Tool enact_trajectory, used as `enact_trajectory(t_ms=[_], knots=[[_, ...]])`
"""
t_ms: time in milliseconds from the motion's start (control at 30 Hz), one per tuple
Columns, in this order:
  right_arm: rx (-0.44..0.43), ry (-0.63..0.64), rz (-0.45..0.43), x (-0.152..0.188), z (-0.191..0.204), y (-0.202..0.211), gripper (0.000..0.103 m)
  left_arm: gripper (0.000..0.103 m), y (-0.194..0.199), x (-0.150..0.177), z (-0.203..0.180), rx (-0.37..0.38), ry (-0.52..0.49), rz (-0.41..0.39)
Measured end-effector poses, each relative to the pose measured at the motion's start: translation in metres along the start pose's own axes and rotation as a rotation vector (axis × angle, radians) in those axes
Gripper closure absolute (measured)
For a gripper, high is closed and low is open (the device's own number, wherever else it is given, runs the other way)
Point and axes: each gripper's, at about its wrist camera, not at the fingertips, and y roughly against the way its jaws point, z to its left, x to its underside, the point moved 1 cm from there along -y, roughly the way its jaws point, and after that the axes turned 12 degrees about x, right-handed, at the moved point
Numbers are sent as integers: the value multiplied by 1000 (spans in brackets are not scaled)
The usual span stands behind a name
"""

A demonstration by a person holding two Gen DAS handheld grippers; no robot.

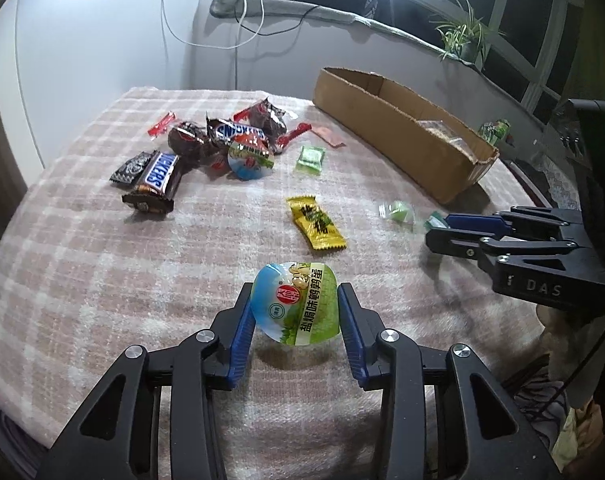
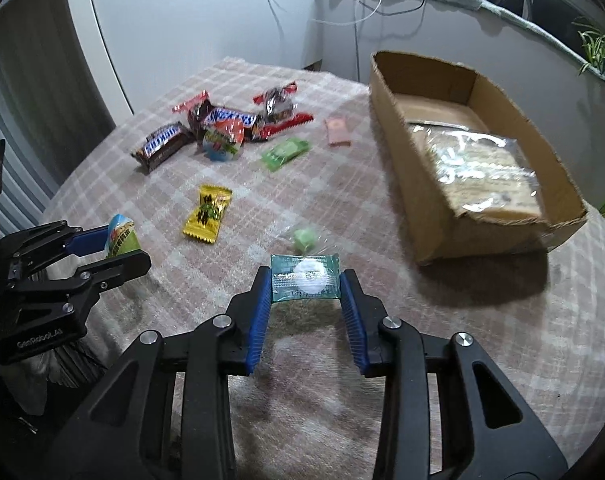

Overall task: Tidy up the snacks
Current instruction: 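Place the green packet and jelly cup into the box, opening both tools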

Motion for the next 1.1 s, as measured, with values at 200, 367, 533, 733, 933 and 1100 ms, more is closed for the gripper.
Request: enact_trajectory(t_ms=[200,367,533,733,933,1100], knots=[[10,-25,-41,-10,-13,13,67,64,2,-16,-3,10,-14,-16],[31,-56,-66,-21,-33,19,67,64,-1,-35,-5,28,-24,-37],[61,-91,-85,-31,-58,21,67,64,-13,-56,-6,62,-12,-50],[110,-155,-106,-42,-100,21,67,64,-29,-85,-17,89,-36,-63],[169,-194,-104,-50,-134,12,67,64,-49,-117,-32,120,-66,-73],[191,-216,-88,-53,-156,0,67,64,-70,-138,-47,140,-87,-71]])
